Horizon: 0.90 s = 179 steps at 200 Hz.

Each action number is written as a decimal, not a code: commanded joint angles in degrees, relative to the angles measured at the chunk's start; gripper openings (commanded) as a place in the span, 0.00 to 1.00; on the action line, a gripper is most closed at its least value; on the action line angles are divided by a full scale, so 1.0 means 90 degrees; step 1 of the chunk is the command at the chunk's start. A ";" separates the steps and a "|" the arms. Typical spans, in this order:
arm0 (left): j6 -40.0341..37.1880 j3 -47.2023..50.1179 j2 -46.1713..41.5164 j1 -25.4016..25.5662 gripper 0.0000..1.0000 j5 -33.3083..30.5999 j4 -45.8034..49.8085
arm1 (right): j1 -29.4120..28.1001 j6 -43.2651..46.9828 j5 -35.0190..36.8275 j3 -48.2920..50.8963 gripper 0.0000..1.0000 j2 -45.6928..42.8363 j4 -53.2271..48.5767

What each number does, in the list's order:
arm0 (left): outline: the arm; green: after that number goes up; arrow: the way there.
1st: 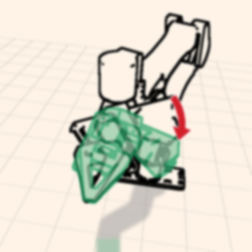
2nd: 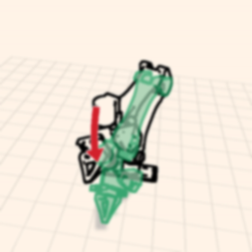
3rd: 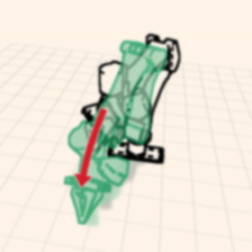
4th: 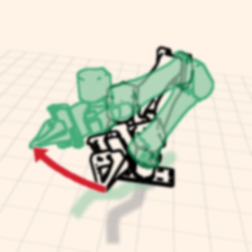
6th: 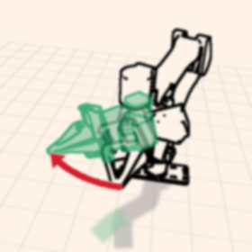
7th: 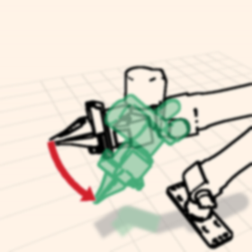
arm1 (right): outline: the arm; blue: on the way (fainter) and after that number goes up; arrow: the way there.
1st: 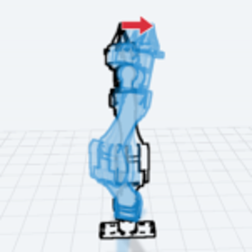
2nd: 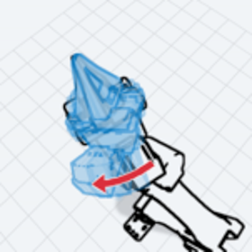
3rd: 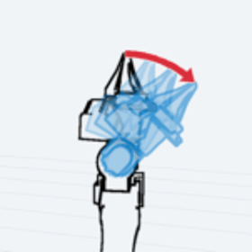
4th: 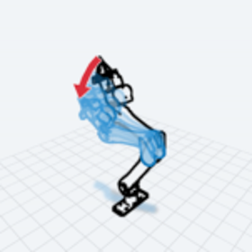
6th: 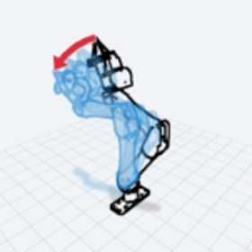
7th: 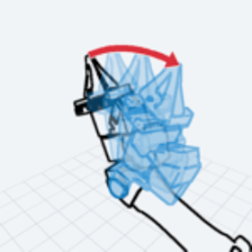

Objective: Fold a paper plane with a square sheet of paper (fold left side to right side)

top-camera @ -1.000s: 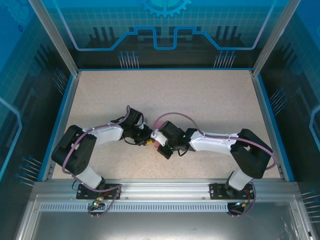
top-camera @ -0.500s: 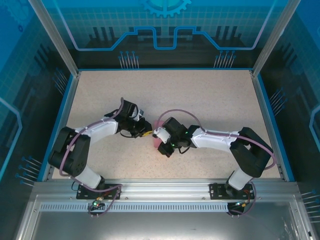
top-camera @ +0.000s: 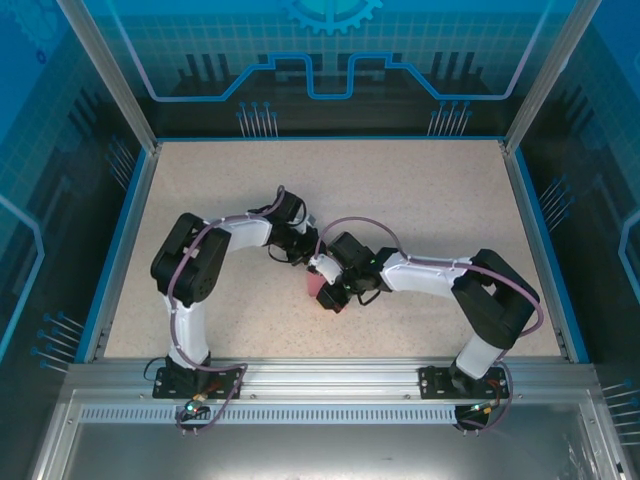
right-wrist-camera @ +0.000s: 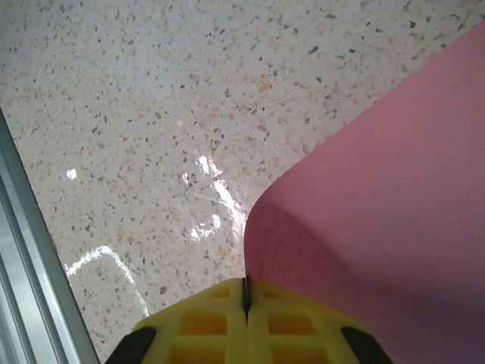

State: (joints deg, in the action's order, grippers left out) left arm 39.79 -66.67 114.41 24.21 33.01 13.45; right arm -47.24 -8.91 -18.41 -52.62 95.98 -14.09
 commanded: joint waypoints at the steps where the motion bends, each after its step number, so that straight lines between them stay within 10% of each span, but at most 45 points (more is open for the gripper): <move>1: -0.0386 -0.0251 0.0255 0.0074 0.10 0.0006 0.0481 | 0.0153 -0.0142 -0.0287 -0.0167 0.00 0.0038 -0.0067; 179: -0.0481 -0.0120 0.0519 0.0171 0.06 -0.0094 0.0516 | 0.1468 -0.0739 -0.0424 -0.0448 0.00 0.0662 -0.0566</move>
State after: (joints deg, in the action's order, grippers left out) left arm 36.88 -68.20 116.31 24.77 33.52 14.70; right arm -35.44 -14.66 -22.52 -55.02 100.92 -17.37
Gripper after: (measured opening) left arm 0.063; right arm 0.042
